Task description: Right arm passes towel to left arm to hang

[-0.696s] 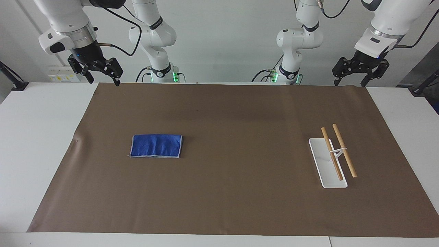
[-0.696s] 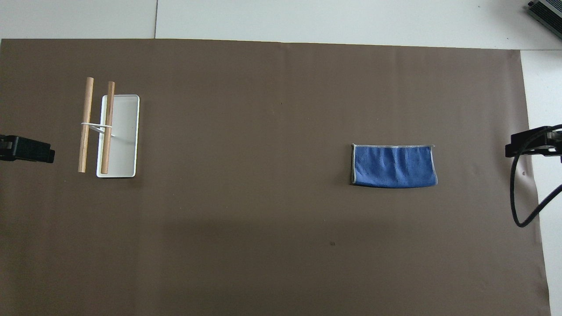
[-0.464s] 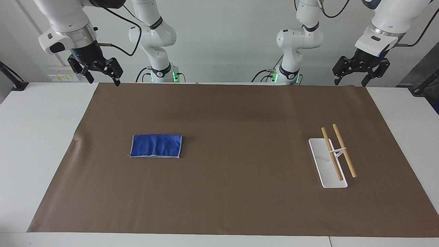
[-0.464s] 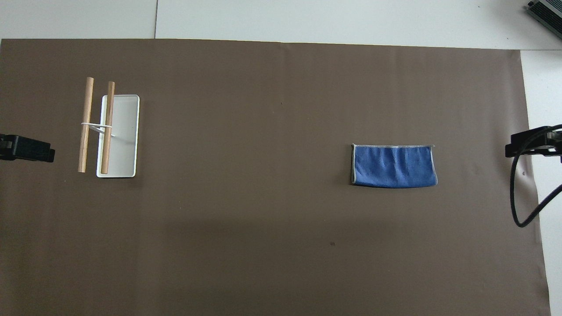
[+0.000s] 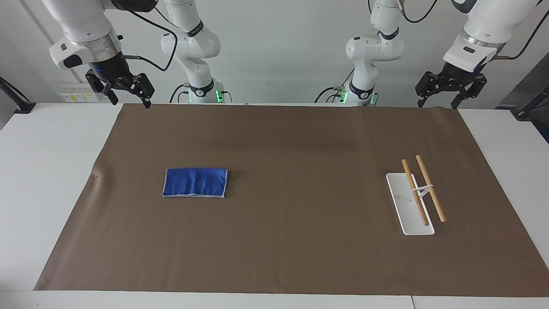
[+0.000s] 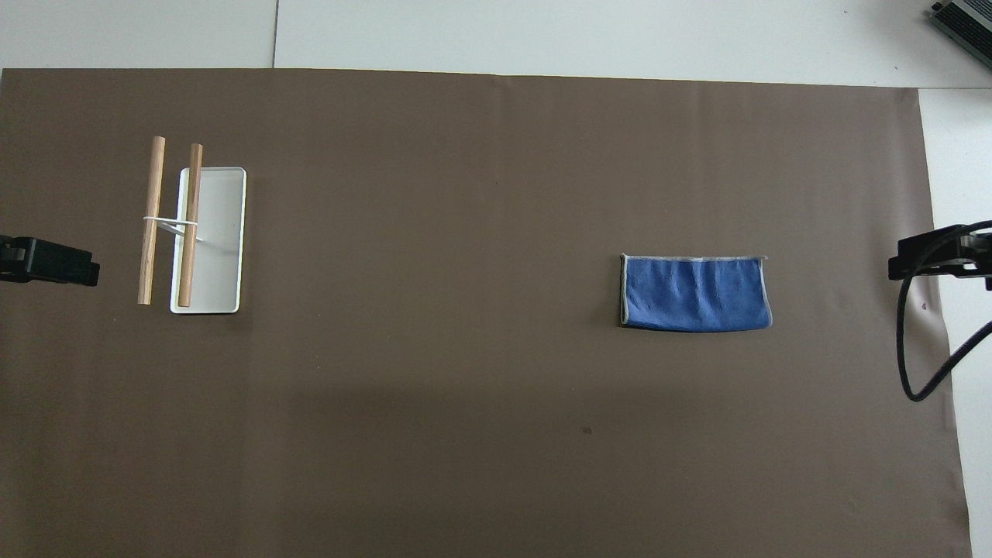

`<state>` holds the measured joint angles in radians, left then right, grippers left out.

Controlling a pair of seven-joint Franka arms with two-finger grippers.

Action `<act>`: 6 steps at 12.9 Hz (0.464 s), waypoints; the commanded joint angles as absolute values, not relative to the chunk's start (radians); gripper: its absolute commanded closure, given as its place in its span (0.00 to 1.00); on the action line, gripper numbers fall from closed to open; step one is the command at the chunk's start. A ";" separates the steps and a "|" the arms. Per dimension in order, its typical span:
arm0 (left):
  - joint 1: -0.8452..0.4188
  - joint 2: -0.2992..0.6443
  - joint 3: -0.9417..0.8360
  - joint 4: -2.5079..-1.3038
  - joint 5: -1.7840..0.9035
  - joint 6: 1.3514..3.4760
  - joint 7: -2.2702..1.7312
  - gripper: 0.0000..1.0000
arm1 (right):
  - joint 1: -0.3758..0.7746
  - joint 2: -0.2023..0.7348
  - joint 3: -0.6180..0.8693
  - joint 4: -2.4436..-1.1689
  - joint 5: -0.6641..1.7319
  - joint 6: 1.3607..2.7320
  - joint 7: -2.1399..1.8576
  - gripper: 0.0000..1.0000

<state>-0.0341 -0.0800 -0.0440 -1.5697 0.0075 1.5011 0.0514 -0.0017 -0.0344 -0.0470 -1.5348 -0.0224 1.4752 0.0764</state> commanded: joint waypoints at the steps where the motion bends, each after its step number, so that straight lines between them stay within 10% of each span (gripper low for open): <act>1: -0.049 -0.087 -0.038 -1.583 0.020 1.500 0.035 0.00 | -0.005 -0.057 -0.044 -1.565 -0.015 1.486 0.077 0.00; 6: -0.048 -0.092 -0.038 -1.592 0.021 1.494 0.035 0.00 | -0.005 -0.063 -0.044 -1.580 -0.017 1.494 0.071 0.00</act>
<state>-0.0343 -0.0800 -0.0443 -1.5776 0.0075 1.4988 0.0507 -0.0017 -0.0347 -0.0470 -1.5443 -0.0224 1.4752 0.0764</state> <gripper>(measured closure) 0.000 0.000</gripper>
